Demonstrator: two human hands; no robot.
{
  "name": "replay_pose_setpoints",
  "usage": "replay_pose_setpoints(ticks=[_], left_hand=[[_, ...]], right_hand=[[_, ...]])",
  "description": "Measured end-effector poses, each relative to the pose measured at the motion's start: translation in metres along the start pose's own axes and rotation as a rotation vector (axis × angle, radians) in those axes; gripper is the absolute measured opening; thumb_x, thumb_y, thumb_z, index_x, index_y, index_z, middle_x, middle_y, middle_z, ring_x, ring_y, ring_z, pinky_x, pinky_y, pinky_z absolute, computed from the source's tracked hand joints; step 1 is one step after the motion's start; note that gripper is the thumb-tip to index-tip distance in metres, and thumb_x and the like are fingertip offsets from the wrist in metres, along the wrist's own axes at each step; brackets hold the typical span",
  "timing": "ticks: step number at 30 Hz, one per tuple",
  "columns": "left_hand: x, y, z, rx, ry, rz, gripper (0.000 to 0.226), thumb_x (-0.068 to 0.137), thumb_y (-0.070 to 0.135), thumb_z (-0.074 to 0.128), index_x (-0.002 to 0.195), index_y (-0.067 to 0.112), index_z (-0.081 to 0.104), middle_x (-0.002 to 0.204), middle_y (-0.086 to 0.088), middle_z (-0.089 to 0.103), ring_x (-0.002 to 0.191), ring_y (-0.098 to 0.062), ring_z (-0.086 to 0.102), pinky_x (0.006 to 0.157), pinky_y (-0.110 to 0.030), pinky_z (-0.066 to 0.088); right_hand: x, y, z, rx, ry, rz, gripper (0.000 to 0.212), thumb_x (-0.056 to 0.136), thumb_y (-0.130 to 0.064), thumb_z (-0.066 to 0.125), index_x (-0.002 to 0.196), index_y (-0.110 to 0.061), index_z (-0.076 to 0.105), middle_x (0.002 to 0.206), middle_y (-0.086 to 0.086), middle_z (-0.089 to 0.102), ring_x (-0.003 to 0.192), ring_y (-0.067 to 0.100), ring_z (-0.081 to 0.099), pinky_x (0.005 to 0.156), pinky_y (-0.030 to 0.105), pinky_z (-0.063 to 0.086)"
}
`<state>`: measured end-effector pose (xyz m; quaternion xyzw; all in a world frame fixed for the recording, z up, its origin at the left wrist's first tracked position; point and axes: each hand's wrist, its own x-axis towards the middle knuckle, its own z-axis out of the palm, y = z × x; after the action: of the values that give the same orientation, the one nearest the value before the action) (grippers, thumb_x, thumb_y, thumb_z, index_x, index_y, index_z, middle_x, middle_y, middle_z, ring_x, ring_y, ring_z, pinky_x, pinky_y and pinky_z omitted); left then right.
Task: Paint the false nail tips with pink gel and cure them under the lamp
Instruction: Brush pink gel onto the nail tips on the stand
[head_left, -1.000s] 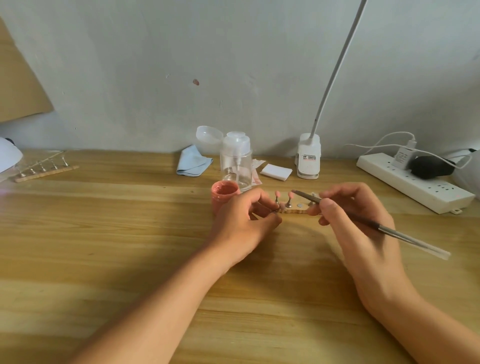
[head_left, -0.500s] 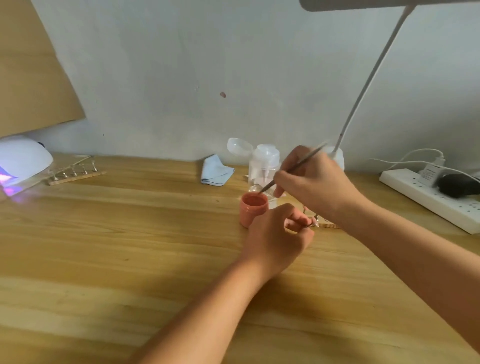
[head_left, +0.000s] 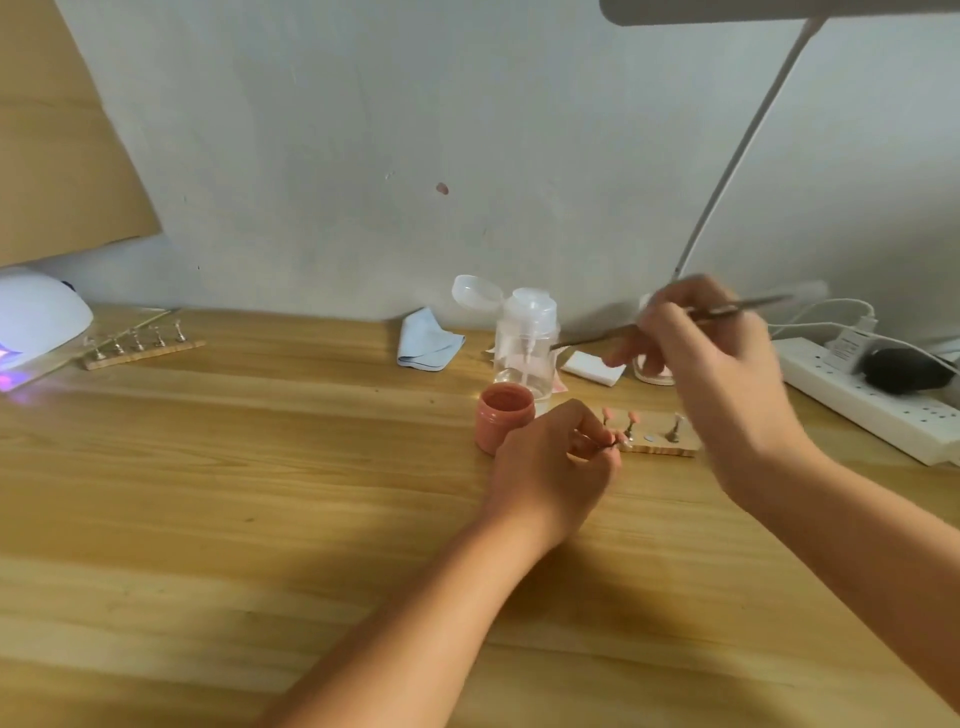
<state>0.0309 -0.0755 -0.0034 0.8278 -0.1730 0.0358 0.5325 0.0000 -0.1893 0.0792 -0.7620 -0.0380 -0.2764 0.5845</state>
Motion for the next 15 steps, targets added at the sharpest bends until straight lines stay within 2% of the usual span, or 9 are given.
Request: replay_pose_setpoints(ticks=[2,4,6,8,10,12,15], left_hand=[[0.001,-0.001,0.0,-0.011,-0.006,-0.011,0.012,0.086,0.024,0.072,0.079,0.03,0.063,0.081,0.012,0.072,0.062,-0.001,0.059,0.073,-0.028,0.054],[0.001,-0.002,0.001,-0.026,-0.001,0.01,0.012,0.085,0.022,0.075,0.08,0.028,0.066,0.08,0.01,0.072,0.066,-0.004,0.064,0.073,-0.03,0.054],[0.001,-0.004,0.002,-0.067,-0.005,0.043,0.015,0.084,0.017,0.077,0.08,0.027,0.066,0.085,0.009,0.074,0.076,-0.008,0.069,0.075,-0.031,0.055],[0.0,-0.005,0.001,-0.106,-0.014,0.05,0.018,0.083,0.015,0.078,0.079,0.027,0.066,0.085,0.011,0.074,0.079,-0.006,0.069,0.072,-0.026,0.053],[0.001,-0.007,0.001,-0.113,-0.02,0.056,0.02,0.083,0.015,0.078,0.077,0.029,0.066,0.084,0.012,0.074,0.079,-0.005,0.069,0.072,-0.023,0.051],[0.001,-0.008,0.001,-0.109,-0.025,0.058,0.022,0.083,0.015,0.078,0.076,0.032,0.066,0.085,0.009,0.075,0.082,-0.01,0.07,0.075,-0.027,0.053],[0.0,-0.009,0.001,-0.123,-0.035,0.056,0.022,0.083,0.013,0.077,0.075,0.032,0.067,0.083,0.005,0.075,0.081,-0.015,0.071,0.073,-0.029,0.052]], right_hand=[[-0.023,0.008,-0.019,0.169,0.032,0.037,0.016,0.095,-0.007,0.047,0.091,-0.007,0.062,0.077,0.011,0.074,0.076,0.014,0.071,0.067,0.021,0.052],[-0.044,0.021,-0.033,0.203,0.049,0.087,0.017,0.097,-0.002,0.046,0.092,-0.003,0.062,0.081,0.014,0.073,0.081,0.015,0.07,0.071,0.024,0.051],[-0.059,0.033,-0.042,0.197,0.064,0.146,0.009,0.095,0.0,0.05,0.092,0.004,0.058,0.076,0.011,0.072,0.076,0.017,0.063,0.075,0.031,0.046],[-0.064,0.039,-0.045,0.208,0.066,0.185,0.009,0.094,0.0,0.052,0.09,0.007,0.055,0.07,0.009,0.071,0.073,0.02,0.057,0.074,0.033,0.043],[-0.065,0.04,-0.044,0.198,0.045,0.197,0.011,0.094,-0.002,0.053,0.09,0.008,0.055,0.07,0.009,0.071,0.07,0.017,0.057,0.073,0.033,0.044],[-0.065,0.041,-0.041,0.186,0.012,0.206,0.01,0.094,-0.004,0.055,0.088,0.004,0.057,0.071,0.01,0.072,0.067,0.011,0.057,0.071,0.031,0.044],[-0.065,0.045,-0.039,0.186,-0.014,0.214,0.01,0.094,-0.006,0.056,0.085,-0.001,0.057,0.073,0.01,0.073,0.066,0.005,0.056,0.067,0.021,0.046]])
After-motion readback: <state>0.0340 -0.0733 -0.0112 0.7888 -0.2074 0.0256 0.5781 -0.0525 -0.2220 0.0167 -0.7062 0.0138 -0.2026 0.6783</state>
